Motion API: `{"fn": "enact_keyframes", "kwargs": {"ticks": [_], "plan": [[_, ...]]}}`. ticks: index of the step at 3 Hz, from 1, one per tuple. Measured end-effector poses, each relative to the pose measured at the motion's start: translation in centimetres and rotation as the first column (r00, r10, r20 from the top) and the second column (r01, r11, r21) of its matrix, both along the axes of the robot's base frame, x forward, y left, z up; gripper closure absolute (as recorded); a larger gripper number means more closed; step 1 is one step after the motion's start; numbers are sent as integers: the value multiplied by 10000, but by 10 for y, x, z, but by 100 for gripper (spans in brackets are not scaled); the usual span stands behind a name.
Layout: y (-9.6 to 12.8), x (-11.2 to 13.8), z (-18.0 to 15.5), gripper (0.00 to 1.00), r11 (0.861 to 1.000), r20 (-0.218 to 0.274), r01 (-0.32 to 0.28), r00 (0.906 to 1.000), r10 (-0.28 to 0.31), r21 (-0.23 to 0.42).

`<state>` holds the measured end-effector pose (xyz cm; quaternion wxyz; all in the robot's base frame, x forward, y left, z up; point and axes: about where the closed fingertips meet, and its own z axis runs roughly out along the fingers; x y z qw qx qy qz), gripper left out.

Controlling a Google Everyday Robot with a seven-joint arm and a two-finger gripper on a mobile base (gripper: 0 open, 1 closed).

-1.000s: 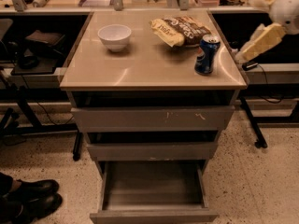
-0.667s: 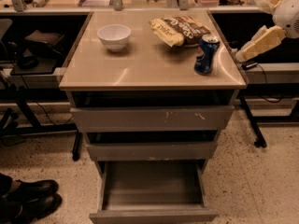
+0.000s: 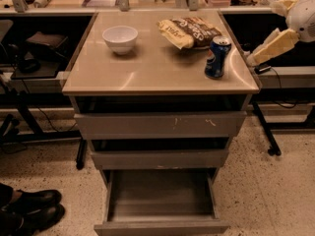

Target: Place pepsi can into bottom drawer

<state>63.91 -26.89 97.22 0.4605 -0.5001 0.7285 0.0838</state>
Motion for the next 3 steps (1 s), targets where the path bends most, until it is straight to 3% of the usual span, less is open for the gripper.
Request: {"fn": "enact_keyframes", "kwargs": {"ticks": [1, 2, 3], "plan": [[4, 18, -17, 0, 9971, -244, -263, 9993, 282, 719], [7, 80, -51, 0, 9924, -555, -121, 9983, 191, 1226], [6, 82, -51, 0, 9922, -513, -114, 9985, 179, 1240]]}}
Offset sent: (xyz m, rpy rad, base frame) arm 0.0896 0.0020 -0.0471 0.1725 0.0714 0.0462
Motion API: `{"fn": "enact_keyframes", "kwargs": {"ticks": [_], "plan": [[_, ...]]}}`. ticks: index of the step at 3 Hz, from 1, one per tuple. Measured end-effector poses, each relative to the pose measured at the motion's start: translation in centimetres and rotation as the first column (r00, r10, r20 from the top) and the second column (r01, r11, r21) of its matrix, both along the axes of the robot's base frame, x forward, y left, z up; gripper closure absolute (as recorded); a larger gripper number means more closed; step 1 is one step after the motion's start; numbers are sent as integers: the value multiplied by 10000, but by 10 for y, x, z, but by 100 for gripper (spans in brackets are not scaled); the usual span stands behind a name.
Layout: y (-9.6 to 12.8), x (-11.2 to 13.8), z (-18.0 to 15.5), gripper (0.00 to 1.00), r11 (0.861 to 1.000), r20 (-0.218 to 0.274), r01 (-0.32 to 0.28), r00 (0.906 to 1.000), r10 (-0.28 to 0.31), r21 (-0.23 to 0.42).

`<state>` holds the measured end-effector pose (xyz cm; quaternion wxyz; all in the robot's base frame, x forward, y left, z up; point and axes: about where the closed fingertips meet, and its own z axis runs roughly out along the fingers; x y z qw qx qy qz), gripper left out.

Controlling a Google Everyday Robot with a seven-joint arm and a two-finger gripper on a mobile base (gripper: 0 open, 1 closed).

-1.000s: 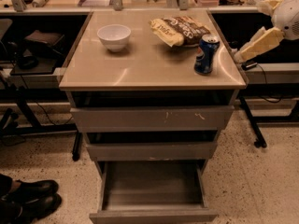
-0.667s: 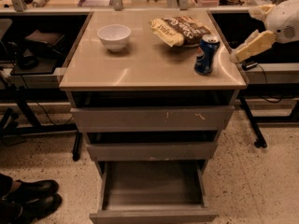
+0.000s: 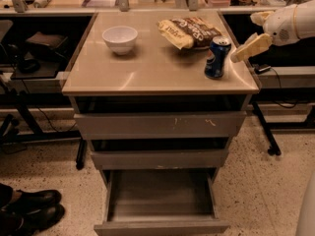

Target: Place pepsi can into bottom drawer

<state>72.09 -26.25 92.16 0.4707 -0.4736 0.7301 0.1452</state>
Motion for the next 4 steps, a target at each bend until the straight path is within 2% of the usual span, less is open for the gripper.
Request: {"fn": "enact_keyframes", "kwargs": {"ticks": [1, 2, 3, 4], "plan": [[7, 1, -11, 0, 9992, -295, -169, 9994, 179, 356], [26, -4, -29, 0, 9916, -836, -797, 9926, 884, 1020], [37, -2, -37, 0, 9910, -956, -1035, 9891, 1116, 853], [37, -2, -37, 0, 9910, -956, -1035, 9891, 1116, 853]]}}
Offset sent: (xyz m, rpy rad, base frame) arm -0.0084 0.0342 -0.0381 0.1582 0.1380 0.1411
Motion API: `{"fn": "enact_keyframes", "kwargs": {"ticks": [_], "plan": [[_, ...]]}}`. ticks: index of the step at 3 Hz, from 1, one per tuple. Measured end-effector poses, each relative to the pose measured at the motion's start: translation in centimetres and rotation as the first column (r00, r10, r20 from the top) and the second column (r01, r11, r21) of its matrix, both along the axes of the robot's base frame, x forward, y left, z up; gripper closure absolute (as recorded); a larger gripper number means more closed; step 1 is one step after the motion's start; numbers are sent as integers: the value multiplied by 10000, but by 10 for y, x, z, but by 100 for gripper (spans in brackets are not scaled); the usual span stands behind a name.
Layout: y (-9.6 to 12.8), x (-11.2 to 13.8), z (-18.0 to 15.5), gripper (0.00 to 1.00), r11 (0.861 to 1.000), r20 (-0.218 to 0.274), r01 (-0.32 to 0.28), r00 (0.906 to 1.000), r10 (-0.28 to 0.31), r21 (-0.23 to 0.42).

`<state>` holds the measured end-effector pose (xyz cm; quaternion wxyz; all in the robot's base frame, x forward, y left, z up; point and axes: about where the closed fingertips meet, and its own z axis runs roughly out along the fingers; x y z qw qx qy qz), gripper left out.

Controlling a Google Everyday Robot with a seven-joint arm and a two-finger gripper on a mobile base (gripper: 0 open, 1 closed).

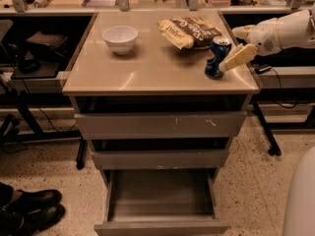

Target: Place pepsi can into bottom drawer

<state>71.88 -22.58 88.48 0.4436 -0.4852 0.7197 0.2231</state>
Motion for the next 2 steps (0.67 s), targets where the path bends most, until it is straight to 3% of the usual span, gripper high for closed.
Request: {"fn": "enact_keyframes", "kwargs": {"ticks": [1, 2], "plan": [[0, 0, 0, 16, 10000, 0, 0, 10000, 0, 0], [0, 0, 0, 39, 10000, -1, -1, 10000, 1, 0]]}}
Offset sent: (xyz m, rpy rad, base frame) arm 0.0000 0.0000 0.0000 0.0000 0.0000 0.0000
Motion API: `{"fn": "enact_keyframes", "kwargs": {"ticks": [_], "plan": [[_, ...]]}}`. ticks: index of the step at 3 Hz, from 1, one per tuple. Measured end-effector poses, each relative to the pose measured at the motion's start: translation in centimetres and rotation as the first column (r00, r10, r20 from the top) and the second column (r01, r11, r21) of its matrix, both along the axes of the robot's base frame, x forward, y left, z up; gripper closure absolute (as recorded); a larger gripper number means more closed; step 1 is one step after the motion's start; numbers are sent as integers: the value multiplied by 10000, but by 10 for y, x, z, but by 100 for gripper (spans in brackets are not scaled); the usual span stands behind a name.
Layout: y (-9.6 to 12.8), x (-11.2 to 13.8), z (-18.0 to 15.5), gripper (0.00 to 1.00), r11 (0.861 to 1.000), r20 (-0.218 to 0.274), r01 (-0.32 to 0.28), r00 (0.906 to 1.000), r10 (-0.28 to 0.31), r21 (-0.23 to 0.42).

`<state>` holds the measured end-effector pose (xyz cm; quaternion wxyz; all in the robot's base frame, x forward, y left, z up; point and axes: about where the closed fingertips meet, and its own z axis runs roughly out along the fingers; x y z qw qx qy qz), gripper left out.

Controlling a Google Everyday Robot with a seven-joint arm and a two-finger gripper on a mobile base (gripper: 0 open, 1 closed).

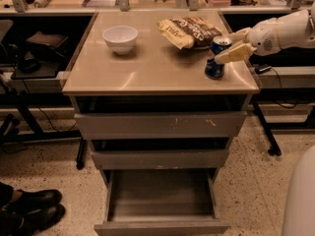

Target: Place pepsi can into bottom drawer

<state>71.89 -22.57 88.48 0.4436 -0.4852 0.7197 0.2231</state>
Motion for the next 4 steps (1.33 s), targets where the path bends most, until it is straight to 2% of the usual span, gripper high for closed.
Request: {"fn": "enact_keyframes", "kwargs": {"ticks": [2, 3, 4], "plan": [[0, 0, 0, 86, 10000, -1, -1, 10000, 1, 1], [0, 0, 0, 100, 10000, -2, -4, 10000, 4, 5], [-1, -20, -7, 100, 9998, -25, -179, 9998, 179, -1]]}}
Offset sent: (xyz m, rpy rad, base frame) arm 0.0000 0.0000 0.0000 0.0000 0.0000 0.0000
